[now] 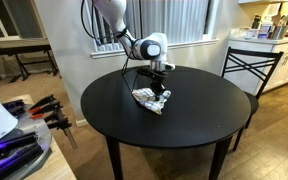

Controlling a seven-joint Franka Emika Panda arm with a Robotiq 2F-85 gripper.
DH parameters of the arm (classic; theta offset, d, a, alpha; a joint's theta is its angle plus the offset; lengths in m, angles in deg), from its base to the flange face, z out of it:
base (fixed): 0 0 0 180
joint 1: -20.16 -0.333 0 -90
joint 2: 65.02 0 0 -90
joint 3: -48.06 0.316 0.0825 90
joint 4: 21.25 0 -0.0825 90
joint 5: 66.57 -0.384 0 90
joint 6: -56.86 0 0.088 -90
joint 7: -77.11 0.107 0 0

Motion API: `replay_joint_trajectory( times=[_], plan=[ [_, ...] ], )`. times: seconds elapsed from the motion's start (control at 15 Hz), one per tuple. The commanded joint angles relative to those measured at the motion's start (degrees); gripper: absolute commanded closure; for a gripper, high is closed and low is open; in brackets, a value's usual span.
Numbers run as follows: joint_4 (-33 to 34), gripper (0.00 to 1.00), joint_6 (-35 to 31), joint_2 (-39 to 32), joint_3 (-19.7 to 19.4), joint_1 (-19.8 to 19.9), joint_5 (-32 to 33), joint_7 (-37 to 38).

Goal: Clean a section of the table with the towel

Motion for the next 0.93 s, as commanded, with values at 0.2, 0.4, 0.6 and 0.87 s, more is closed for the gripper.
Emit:
replay_joint_trajectory(
  times=[0.2,0.4,0.6,0.87],
  plan=[
    [-6.8,0.6,-4.2,1.7,0.3,0.6,-1.3,-0.8],
    [-11.2,0.42,-7.5,4.5,0.1,0.4,-1.9,0.2],
    [-16.9,0.23,-12.6,8.1,0.1,0.1,-2.9,0.3],
    [-22.9,0.01,-18.6,11.4,0.2,-0.1,-3.6,0.0]
  ],
)
